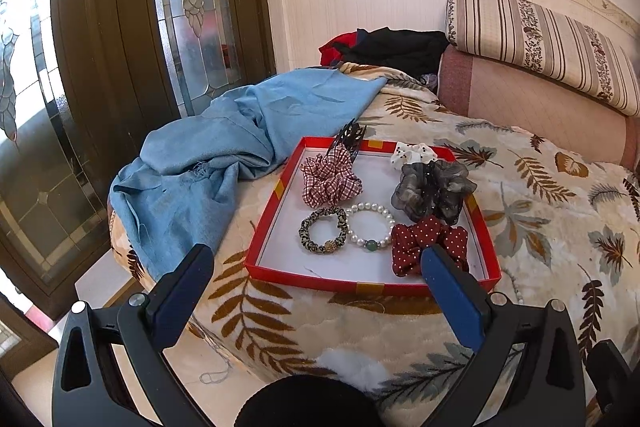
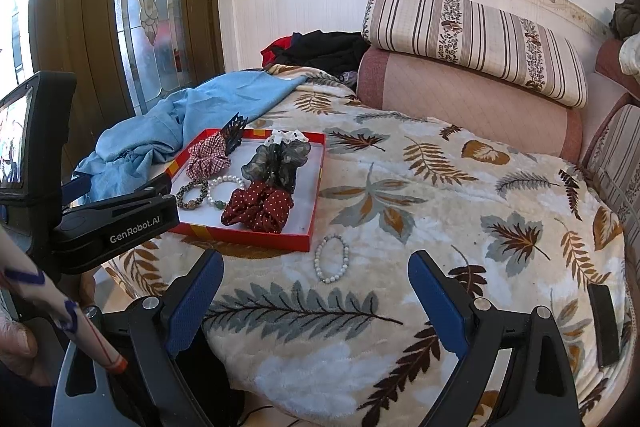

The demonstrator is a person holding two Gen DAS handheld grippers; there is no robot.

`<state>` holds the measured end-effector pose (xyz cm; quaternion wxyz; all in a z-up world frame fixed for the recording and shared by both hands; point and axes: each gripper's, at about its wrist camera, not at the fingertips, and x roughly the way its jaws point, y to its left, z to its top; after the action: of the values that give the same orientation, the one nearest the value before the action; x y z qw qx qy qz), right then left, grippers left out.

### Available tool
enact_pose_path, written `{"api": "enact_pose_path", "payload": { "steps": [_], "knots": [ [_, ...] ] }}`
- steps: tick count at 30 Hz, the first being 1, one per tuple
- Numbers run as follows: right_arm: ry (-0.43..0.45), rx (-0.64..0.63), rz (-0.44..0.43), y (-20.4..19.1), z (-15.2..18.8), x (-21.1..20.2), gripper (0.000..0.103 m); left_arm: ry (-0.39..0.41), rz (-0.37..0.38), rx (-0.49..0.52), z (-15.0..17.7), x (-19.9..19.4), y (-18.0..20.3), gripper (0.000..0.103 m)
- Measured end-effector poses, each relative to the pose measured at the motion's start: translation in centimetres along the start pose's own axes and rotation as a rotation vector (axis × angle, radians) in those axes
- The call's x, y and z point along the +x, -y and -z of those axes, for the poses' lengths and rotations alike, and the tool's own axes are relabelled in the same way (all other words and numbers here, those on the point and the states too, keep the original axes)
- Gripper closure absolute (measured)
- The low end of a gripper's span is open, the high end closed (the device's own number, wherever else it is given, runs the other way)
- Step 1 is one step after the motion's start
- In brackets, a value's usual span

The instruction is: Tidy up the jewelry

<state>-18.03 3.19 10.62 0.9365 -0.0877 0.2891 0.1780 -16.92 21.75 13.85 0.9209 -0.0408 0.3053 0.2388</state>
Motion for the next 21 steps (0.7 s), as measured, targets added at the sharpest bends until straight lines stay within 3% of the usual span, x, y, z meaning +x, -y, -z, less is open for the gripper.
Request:
{"api": "enact_pose_path", "payload": {
  "steps": [21],
  "knots": [
    [0.006, -0.001, 0.004, 0.12, 0.2, -0.24, 0.007, -0.006, 0.002, 0.001, 0.36, -0.02, 0.01, 0.0]
  ]
}}
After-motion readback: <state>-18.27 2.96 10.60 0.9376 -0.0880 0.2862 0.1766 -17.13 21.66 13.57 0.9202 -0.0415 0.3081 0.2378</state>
